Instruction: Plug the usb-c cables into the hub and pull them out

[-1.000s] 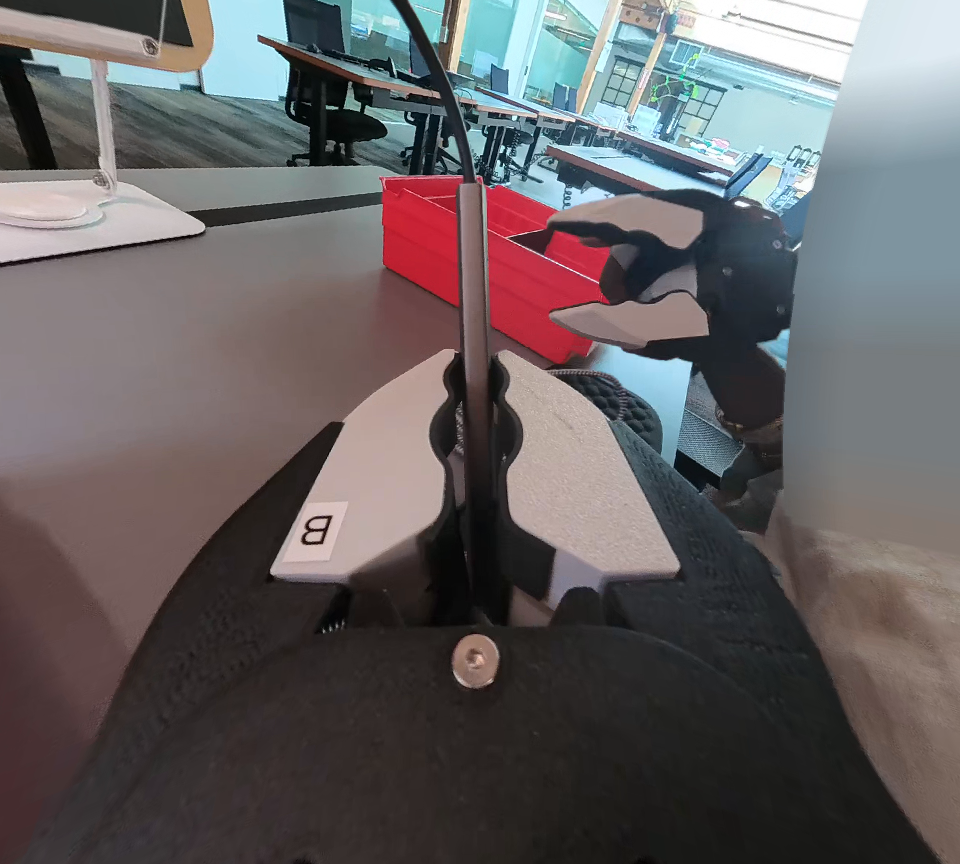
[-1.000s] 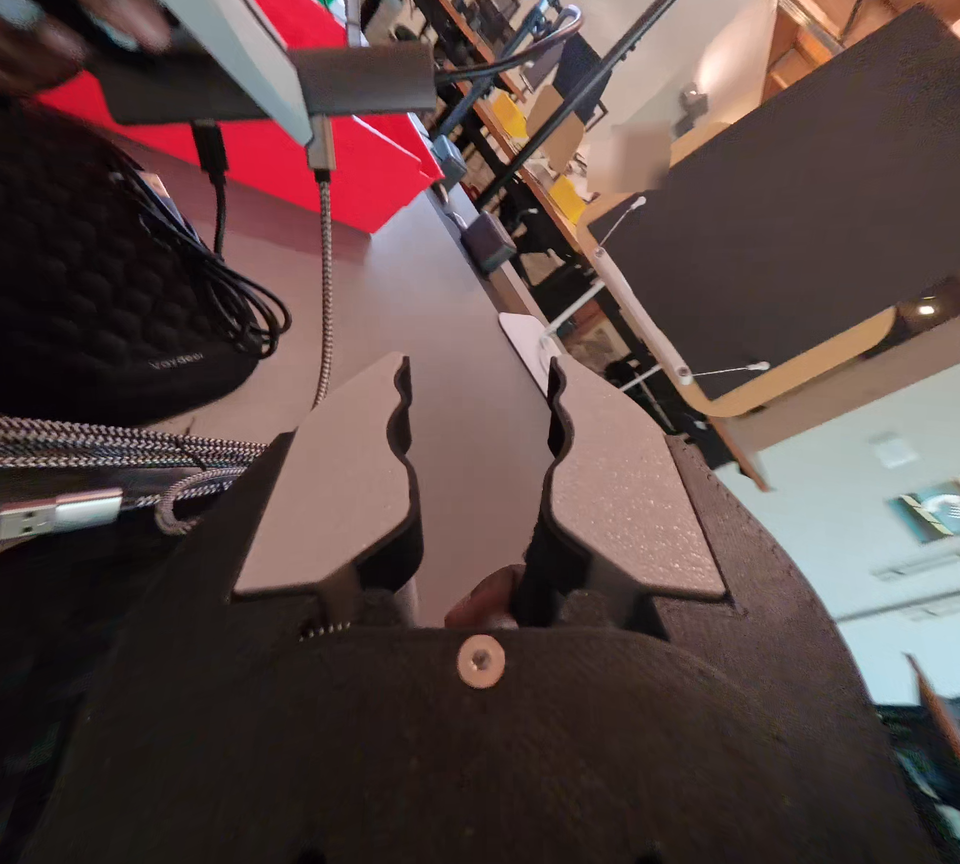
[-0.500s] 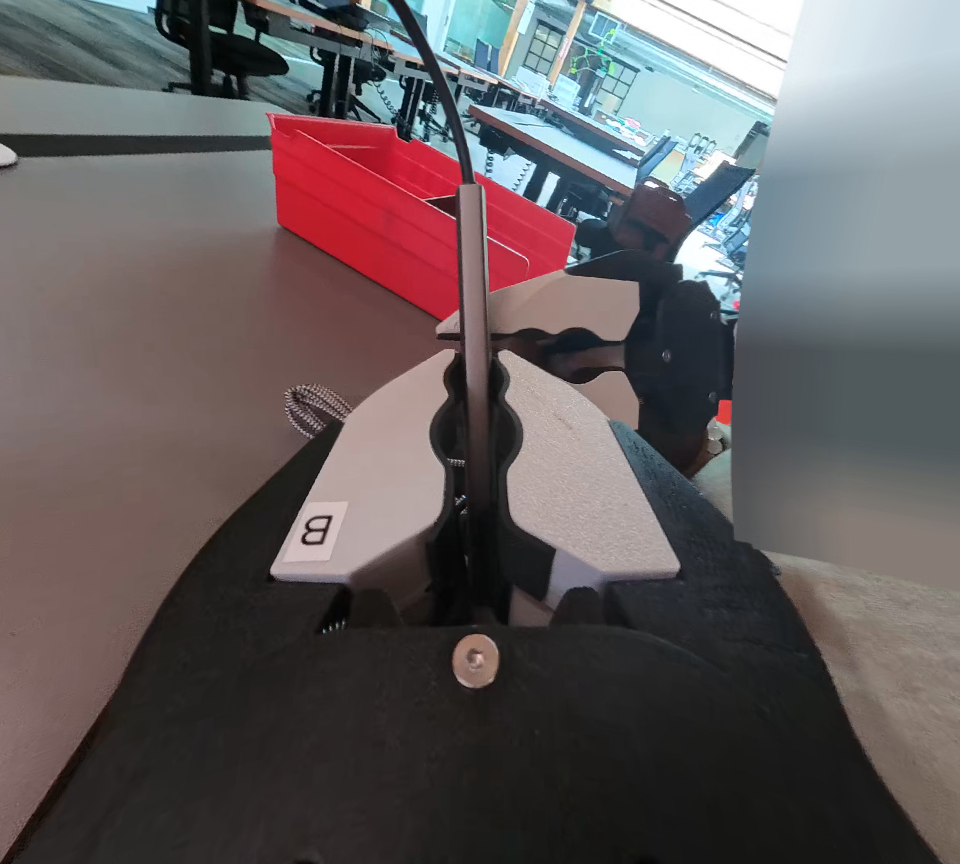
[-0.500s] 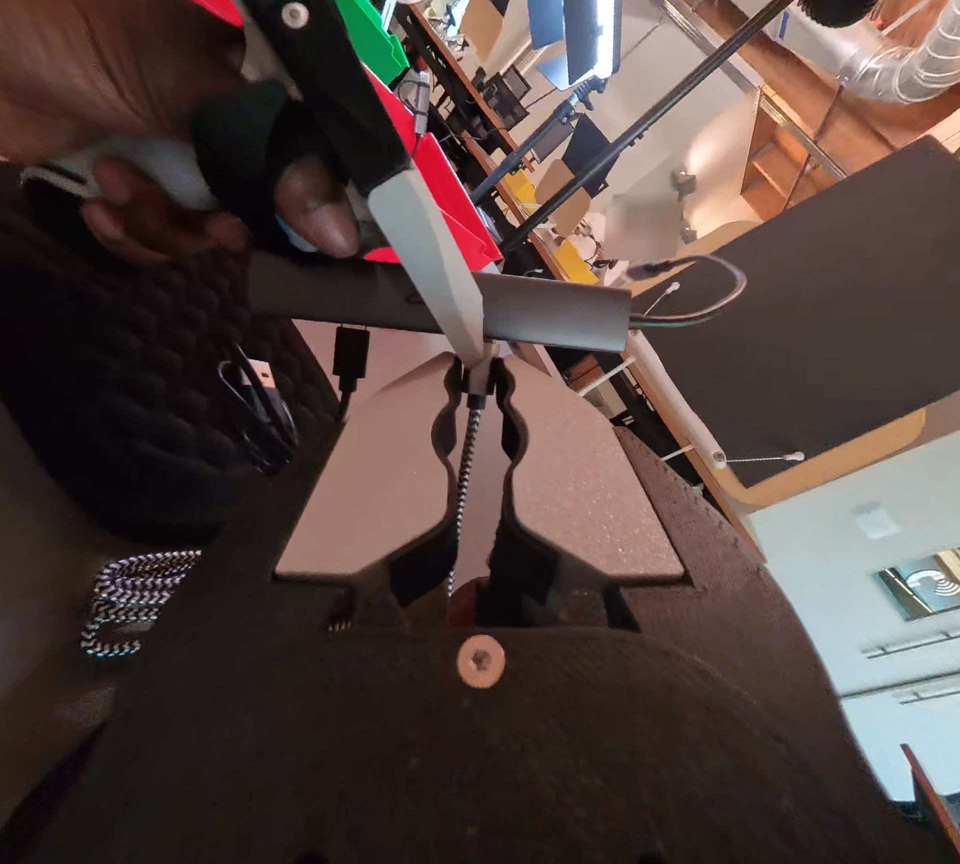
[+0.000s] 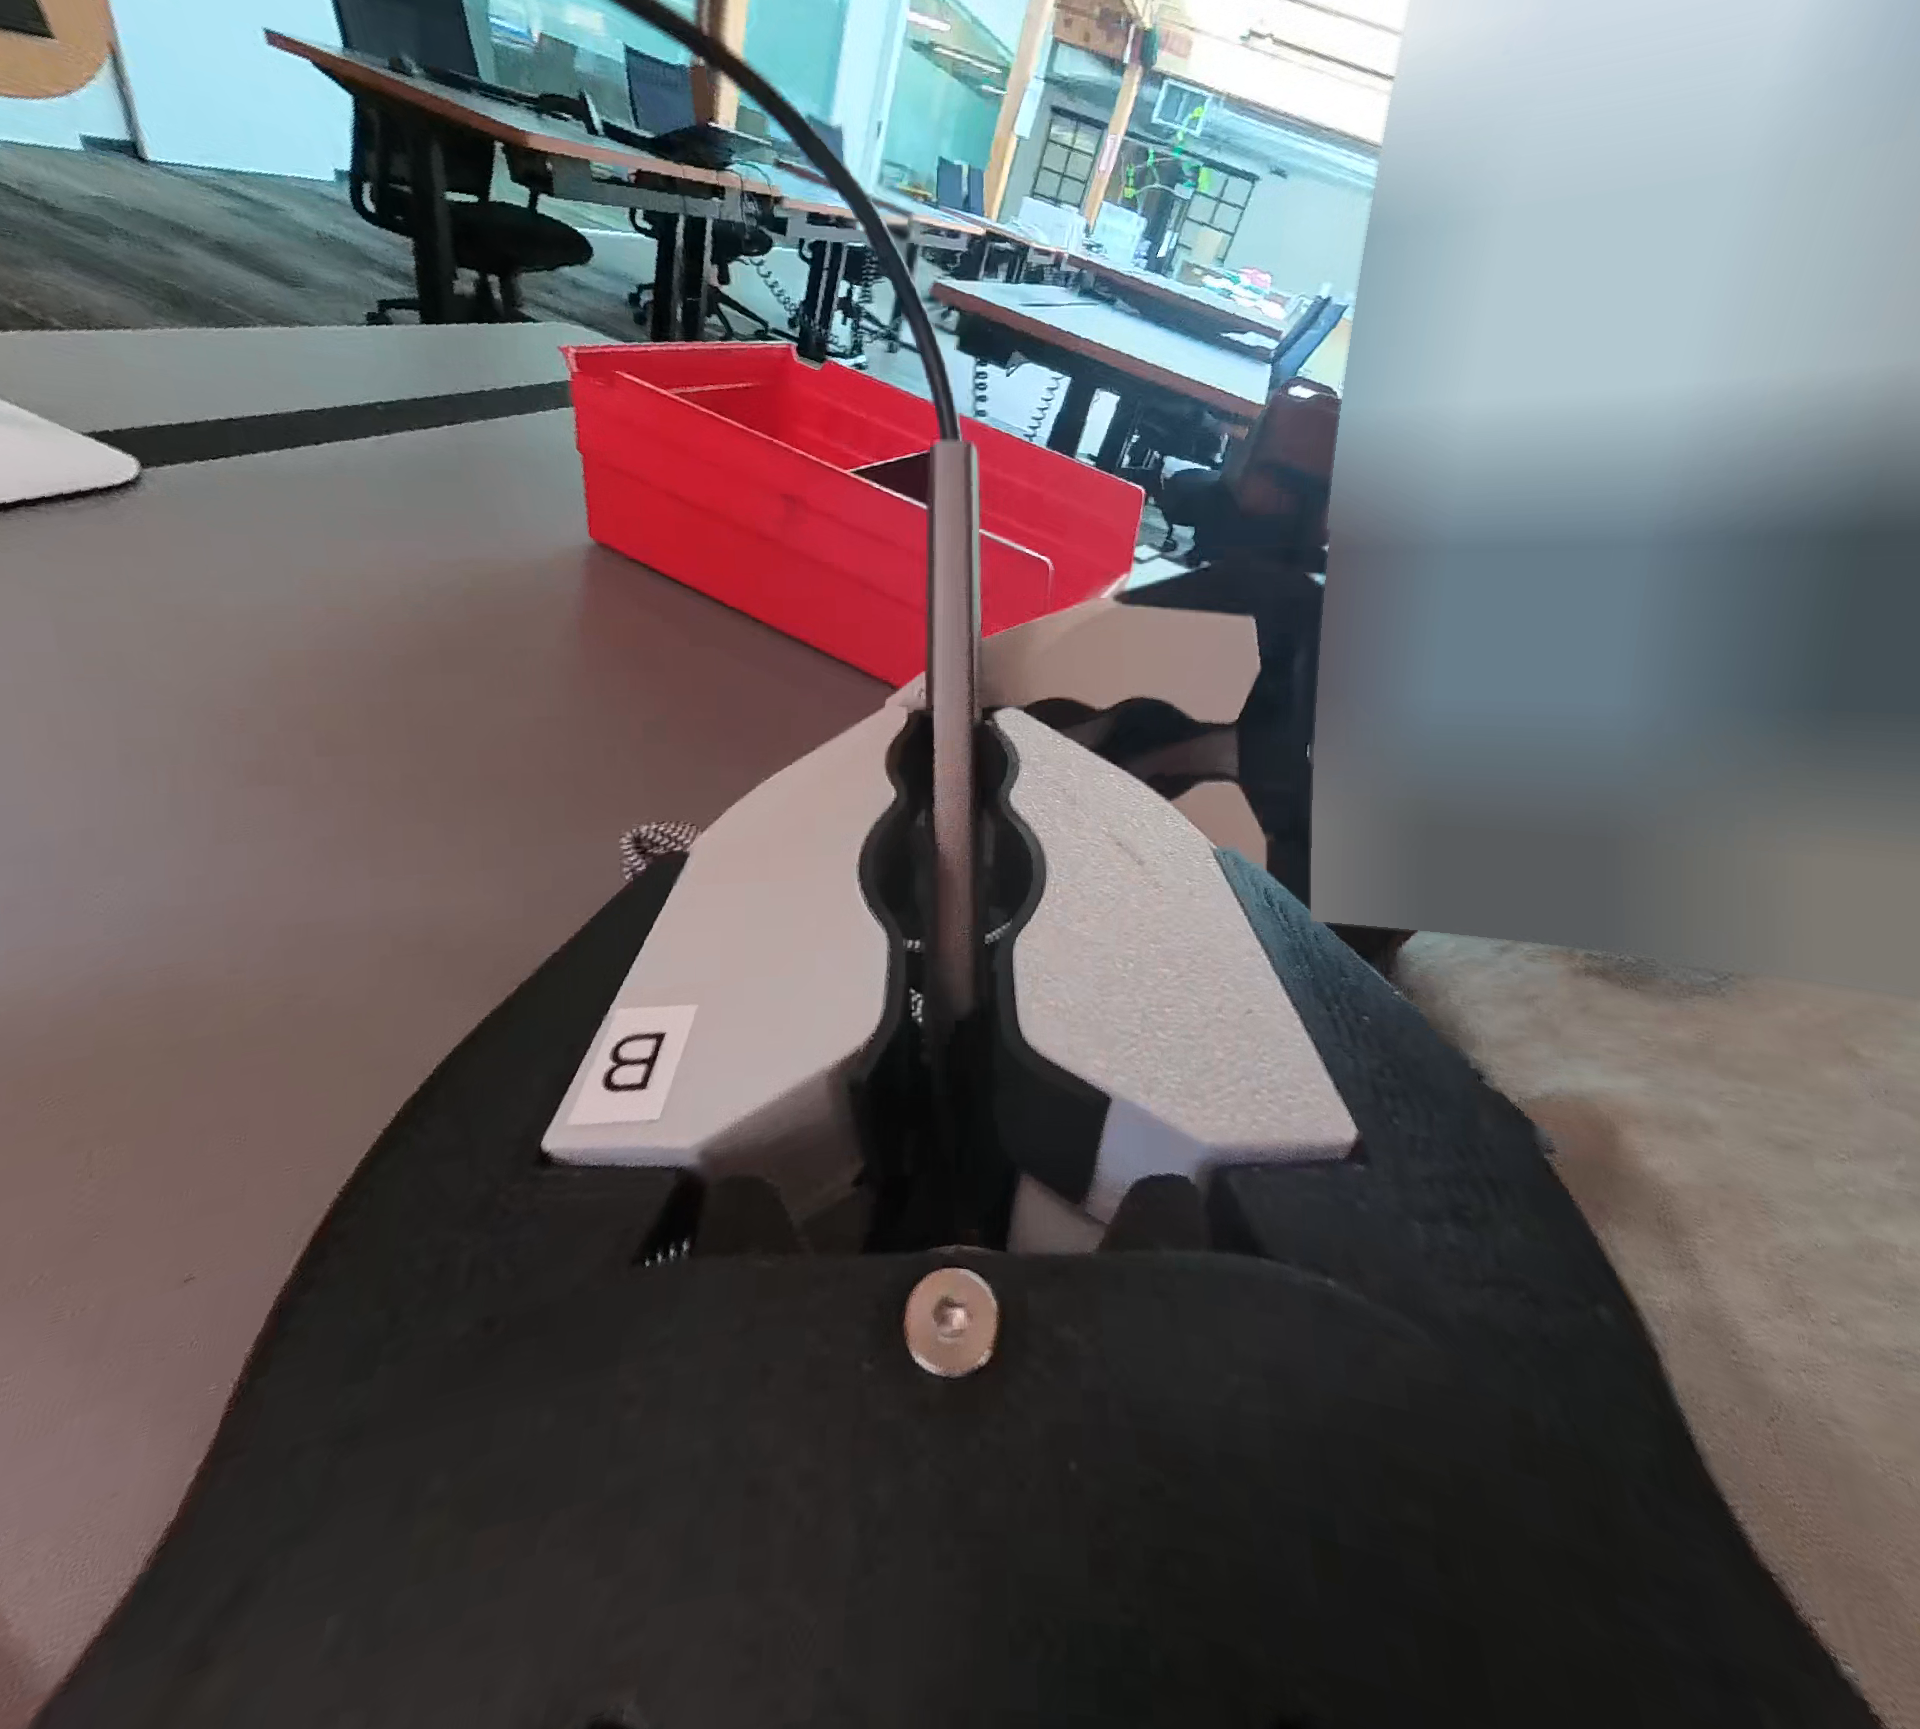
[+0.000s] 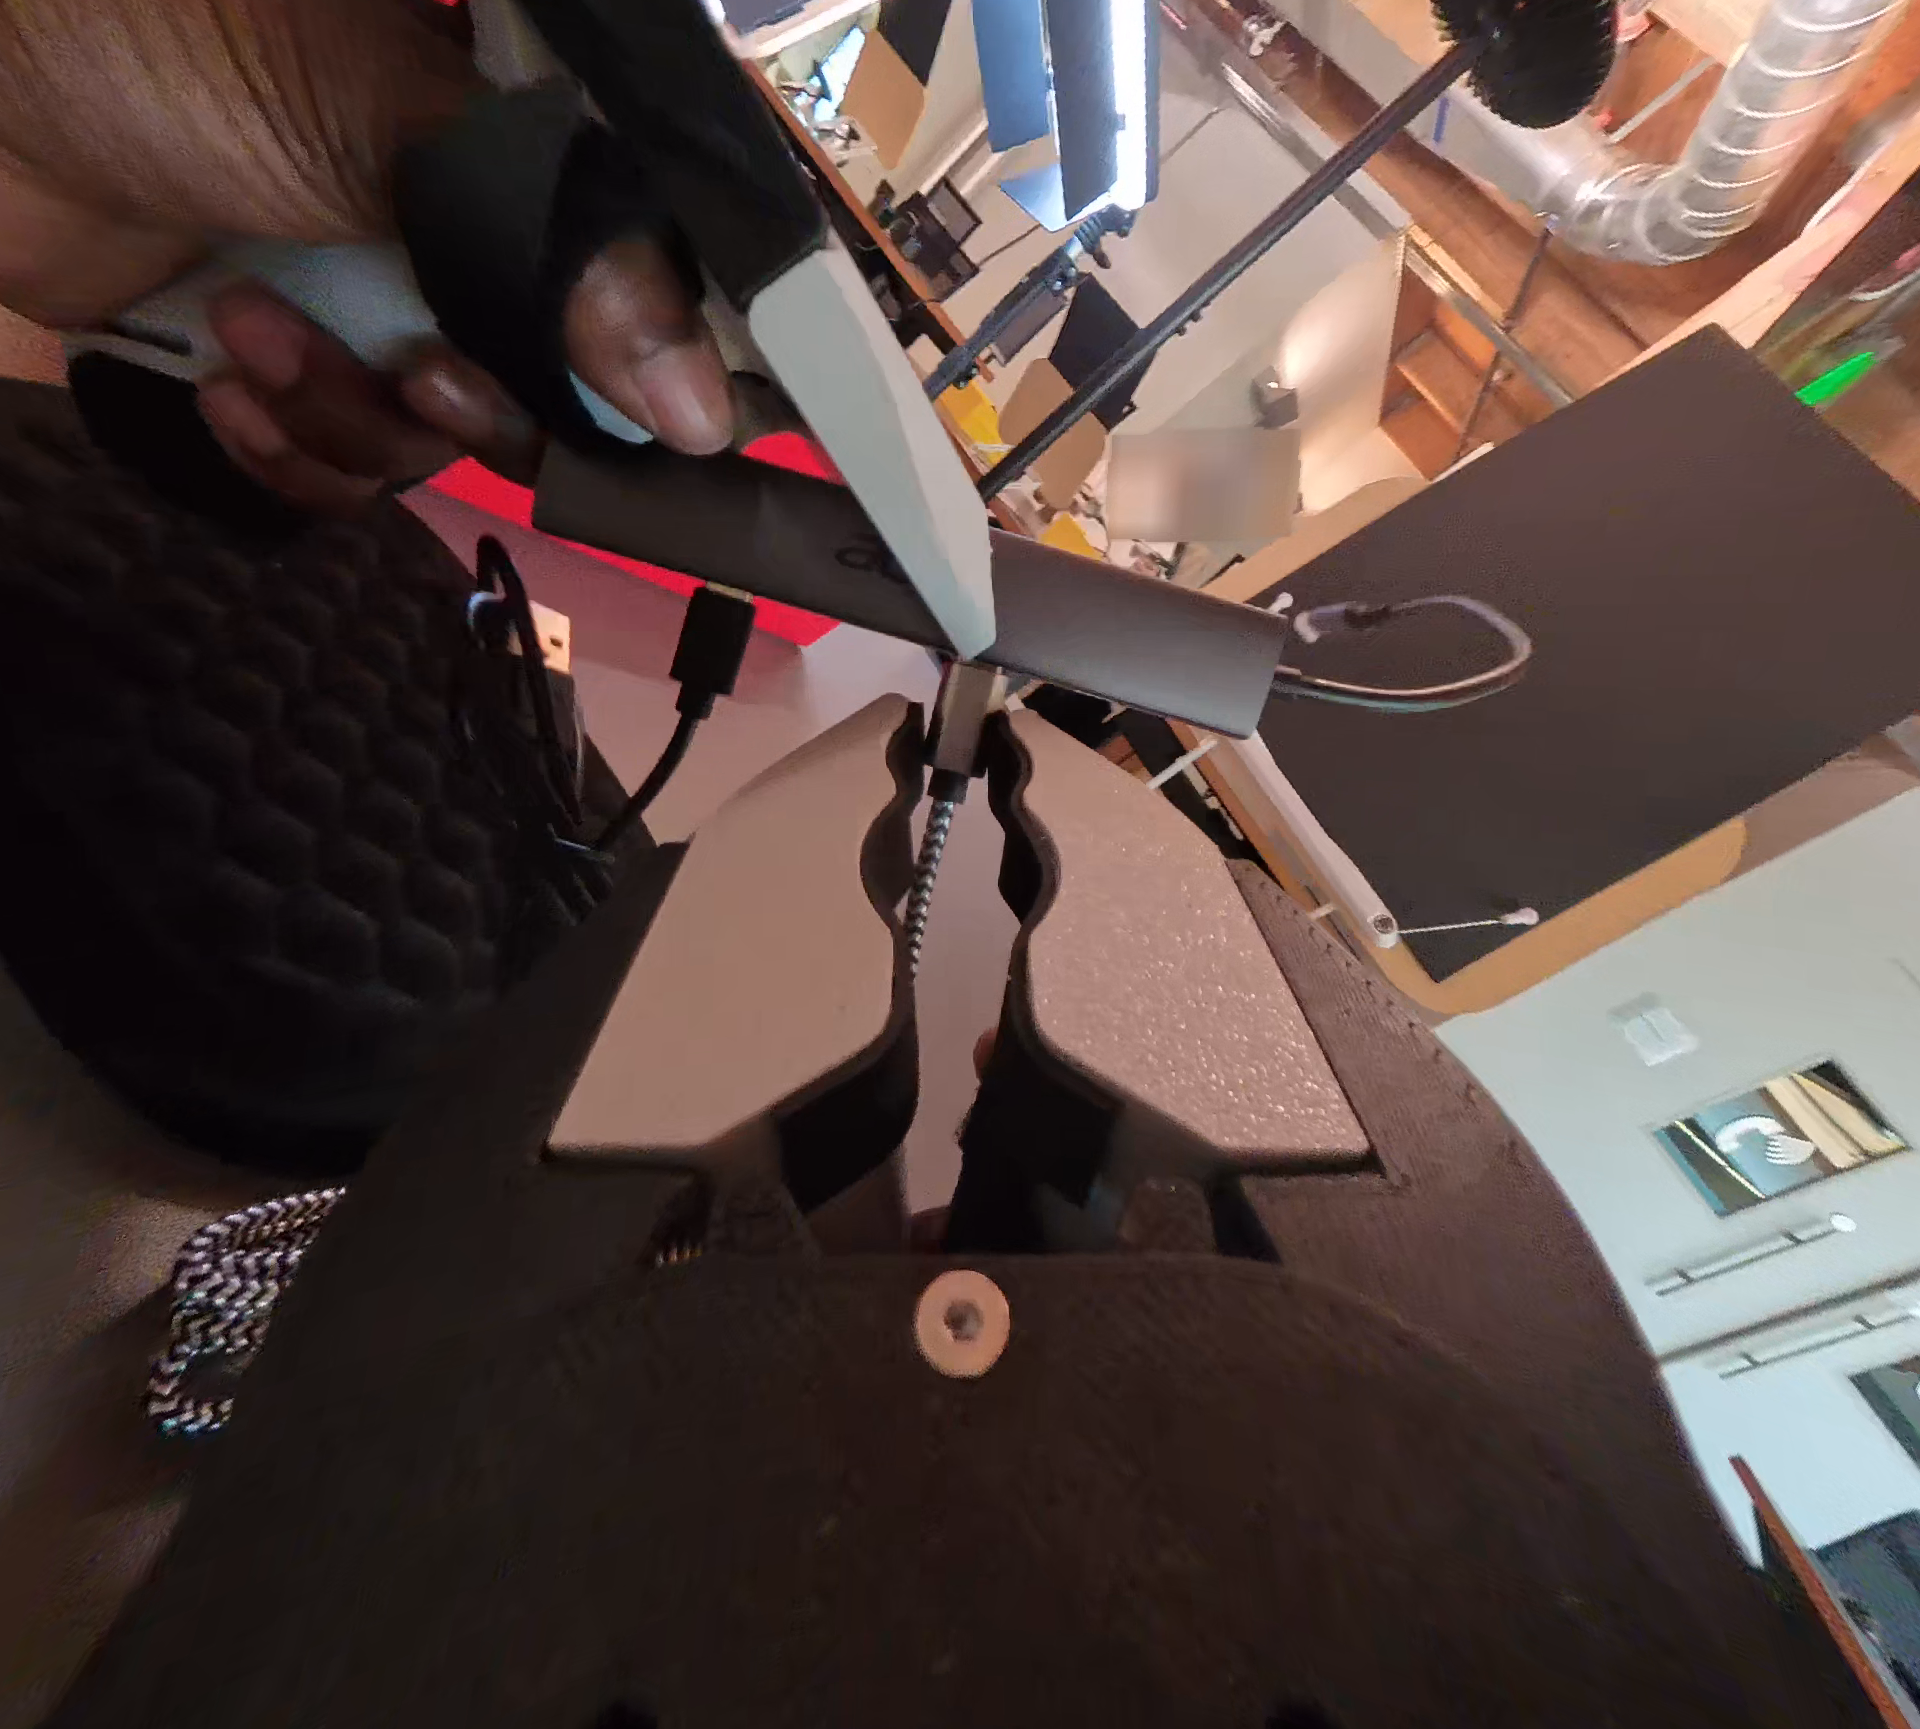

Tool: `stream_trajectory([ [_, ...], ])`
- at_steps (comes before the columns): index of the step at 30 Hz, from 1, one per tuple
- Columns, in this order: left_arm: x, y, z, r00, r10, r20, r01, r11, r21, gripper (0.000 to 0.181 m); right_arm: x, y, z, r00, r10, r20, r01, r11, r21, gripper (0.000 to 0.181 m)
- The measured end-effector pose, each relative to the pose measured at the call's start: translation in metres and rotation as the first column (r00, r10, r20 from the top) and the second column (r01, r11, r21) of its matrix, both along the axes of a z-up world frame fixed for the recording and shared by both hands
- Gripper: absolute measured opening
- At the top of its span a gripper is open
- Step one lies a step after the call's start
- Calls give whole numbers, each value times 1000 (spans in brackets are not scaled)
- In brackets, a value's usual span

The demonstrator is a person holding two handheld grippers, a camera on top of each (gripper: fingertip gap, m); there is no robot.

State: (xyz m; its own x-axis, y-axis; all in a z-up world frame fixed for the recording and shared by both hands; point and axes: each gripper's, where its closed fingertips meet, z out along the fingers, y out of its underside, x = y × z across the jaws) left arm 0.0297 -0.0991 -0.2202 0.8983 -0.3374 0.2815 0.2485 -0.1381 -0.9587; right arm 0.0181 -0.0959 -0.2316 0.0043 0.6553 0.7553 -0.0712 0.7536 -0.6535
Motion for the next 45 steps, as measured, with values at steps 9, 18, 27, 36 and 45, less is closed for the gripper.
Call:
stream_trajectory([
  [9,-7,5,-14,992,-29,124,30,1000,-2,4,-1,3,-18,998,-57,-1,56,991,-120,11],
  [18,-9,-3,-9,991,-20,134,21,1000,-7,6,1,6,-11,1000,18,23,-19,999,30,4],
  [27,-3,2,-21,985,-39,169,50,997,-64,7,11,10,-23,977,132,165,-124,990,-61,3],
  [36,0,8,-22,999,18,48,-14,996,-86,7,-1,2,-15,986,39,162,-25,996,-86,11],
  [45,5,1,-3,998,-8,56,7,1000,12,5,5,-1,2,999,-20,-34,20,1000,-2,11],
])
